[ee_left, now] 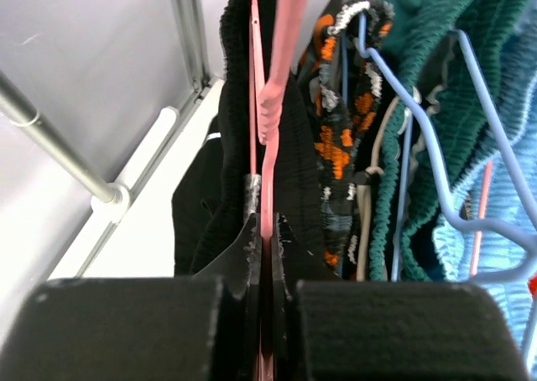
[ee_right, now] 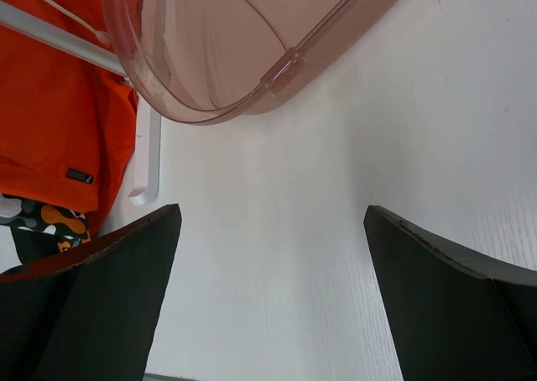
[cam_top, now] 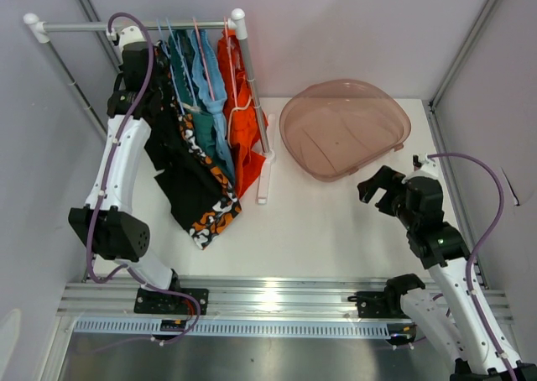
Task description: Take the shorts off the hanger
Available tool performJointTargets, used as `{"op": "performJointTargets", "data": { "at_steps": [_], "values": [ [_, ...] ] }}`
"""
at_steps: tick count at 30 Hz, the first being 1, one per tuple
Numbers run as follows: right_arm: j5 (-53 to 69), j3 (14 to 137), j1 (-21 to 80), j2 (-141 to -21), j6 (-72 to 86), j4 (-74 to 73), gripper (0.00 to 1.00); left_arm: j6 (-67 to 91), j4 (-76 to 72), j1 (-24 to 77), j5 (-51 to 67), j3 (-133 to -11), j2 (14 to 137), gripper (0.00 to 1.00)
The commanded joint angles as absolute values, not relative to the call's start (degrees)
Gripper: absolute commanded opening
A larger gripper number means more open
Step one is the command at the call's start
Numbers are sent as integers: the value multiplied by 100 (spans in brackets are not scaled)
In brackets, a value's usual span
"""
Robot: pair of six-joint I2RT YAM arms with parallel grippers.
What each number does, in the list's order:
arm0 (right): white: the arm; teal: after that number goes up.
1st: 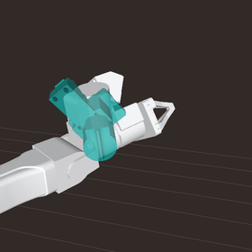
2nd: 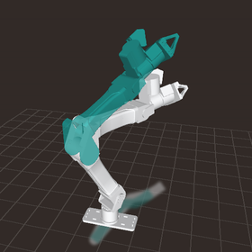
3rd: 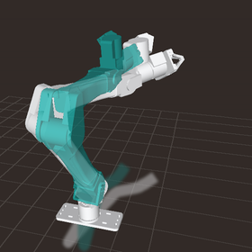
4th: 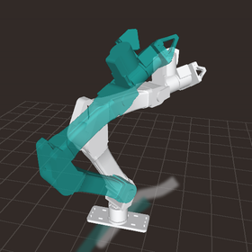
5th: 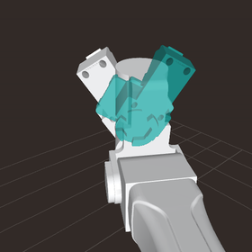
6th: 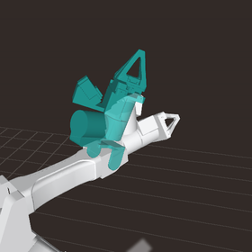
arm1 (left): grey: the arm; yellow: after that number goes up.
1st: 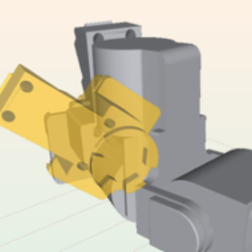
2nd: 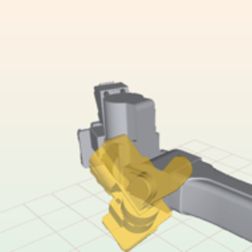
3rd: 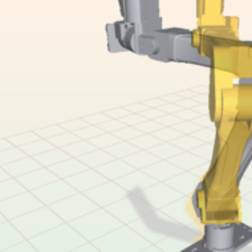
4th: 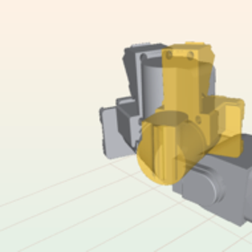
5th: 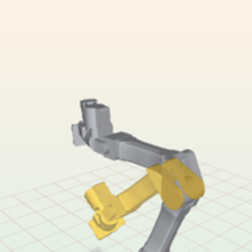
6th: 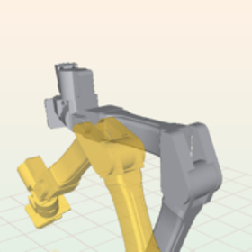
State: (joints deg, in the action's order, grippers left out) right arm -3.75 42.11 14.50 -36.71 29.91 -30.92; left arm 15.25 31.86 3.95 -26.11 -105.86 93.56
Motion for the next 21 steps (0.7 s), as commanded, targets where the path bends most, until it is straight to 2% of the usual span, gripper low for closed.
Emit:
{"op": "performJointTargets", "data": {
  "at_steps": [1,7,11,15,18,21],
  "values": [
    [-281,4184,1415,-3674,2909,-2786,100,1336,2936,352,-2857,-10793,8983,0],
    [-62,4236,1476,-3586,2839,-2505,99,1195,3155,378,-2619,-11057,8360,0],
    [-88,4780,1775,-3603,2725,-2365,99,1213,3410,457,-2611,-11083,7779,0],
    [551,5666,2179,-3928,2742,-2110,99,1256,3865,527,-2549,-11180,7322,0],
    [869,6132,2933,-4384,2891,-1601,99,1458,4060,562,-2426,-11127,7041,0],
    [12,6599,4618,-5094,2463,-1275,99,1547,3999,571,-2513,-10767,6786,0]
  ]
}}
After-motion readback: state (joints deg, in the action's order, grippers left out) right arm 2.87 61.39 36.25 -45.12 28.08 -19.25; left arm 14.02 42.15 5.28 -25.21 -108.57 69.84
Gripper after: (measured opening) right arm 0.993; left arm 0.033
